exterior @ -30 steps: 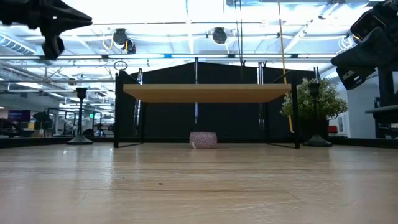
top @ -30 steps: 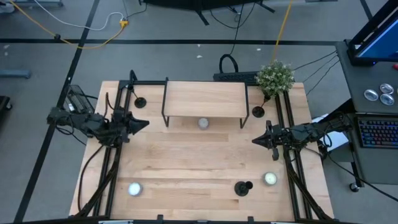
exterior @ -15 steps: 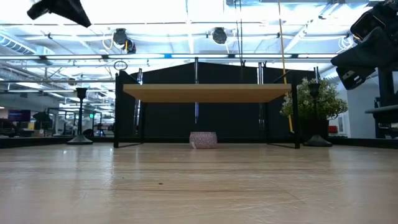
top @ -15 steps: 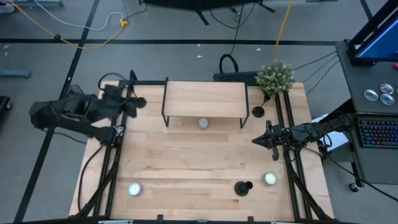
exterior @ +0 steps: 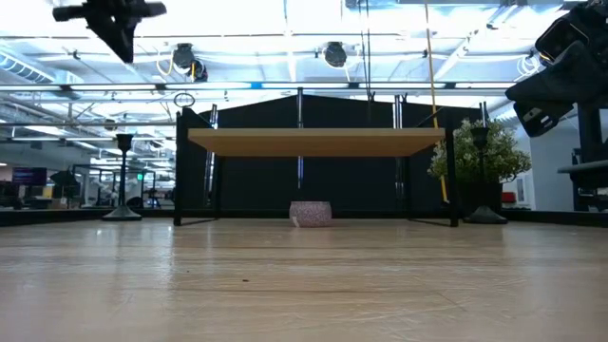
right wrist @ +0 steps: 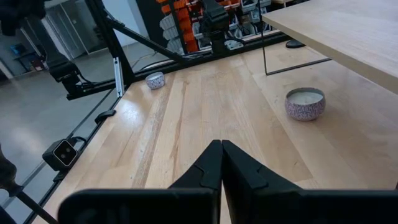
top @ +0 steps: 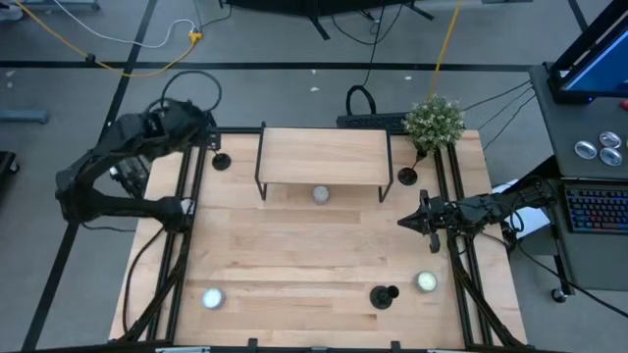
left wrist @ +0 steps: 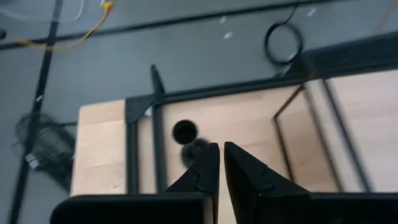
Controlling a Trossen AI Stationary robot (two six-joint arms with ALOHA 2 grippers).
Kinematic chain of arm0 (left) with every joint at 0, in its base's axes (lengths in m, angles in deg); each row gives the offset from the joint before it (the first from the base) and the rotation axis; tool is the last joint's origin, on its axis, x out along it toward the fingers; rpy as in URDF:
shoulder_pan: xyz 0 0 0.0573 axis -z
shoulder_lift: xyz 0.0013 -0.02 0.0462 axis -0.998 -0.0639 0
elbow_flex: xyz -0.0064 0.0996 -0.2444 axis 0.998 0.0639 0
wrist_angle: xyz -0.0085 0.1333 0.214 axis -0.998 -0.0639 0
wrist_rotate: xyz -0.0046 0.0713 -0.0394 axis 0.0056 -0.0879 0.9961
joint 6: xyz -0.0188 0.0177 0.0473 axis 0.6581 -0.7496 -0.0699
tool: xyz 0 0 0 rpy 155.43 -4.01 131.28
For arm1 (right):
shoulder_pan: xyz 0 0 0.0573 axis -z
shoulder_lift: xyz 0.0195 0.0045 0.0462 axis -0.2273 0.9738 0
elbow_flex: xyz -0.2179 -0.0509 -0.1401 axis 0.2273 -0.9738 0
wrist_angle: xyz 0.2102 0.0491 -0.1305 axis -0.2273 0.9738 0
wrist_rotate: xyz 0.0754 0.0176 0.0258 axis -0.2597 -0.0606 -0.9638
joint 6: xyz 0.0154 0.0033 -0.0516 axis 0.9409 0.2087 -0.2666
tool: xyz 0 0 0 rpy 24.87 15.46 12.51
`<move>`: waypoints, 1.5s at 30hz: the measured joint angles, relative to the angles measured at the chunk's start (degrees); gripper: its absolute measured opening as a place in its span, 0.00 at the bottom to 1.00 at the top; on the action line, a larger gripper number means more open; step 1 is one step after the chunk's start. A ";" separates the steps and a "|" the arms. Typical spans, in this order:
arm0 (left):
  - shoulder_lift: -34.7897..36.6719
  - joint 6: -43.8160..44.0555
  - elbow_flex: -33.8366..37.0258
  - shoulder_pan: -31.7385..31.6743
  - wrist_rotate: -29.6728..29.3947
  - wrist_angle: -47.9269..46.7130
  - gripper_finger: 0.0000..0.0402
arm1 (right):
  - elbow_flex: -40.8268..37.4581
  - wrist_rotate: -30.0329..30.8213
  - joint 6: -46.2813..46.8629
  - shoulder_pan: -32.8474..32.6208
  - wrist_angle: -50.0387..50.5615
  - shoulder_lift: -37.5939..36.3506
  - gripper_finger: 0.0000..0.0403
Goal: Pick & Place candle stick holders
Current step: Put the top left black candle holder on the shelf
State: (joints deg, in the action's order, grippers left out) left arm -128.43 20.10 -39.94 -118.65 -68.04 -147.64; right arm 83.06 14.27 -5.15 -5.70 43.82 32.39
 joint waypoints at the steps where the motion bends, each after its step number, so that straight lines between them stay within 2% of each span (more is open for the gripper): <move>1: -0.91 -1.61 0.00 -1.91 1.33 -0.02 0.08 | 0.00 0.00 0.00 -0.01 0.00 0.00 0.00; 6: -5.55 -10.45 0.00 -10.27 7.54 0.06 0.08 | 0.01 0.00 0.00 -0.01 0.00 0.00 0.00; 11: -9.66 -16.01 0.00 -17.53 8.03 0.09 0.08 | 0.01 0.00 0.00 -0.01 0.00 0.00 0.00; 20: -10.55 -13.96 0.04 -16.39 6.07 -0.85 0.08 | -0.01 0.00 0.00 0.01 -0.99 0.07 0.00; 27: -11.17 -1.98 2.81 -17.54 7.27 -0.45 0.08 | -0.01 -0.02 -0.02 0.00 -4.09 0.07 0.00; 31: -11.39 0.15 5.08 -18.94 9.28 1.46 0.09 | -0.01 -0.02 0.00 0.01 -5.55 0.07 0.00; 38: -11.39 0.70 9.35 -20.76 10.03 4.50 0.27 | 0.00 -0.04 -0.02 0.01 -6.65 0.07 0.00; 45: -11.38 2.76 9.77 -22.36 9.49 6.22 0.45 | -0.01 -0.04 -3.31 0.01 -6.53 0.07 0.00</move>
State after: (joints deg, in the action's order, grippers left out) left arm -139.82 22.85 -30.17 -141.02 -58.55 -141.42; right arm 83.05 14.22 -8.47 -5.69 37.29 32.45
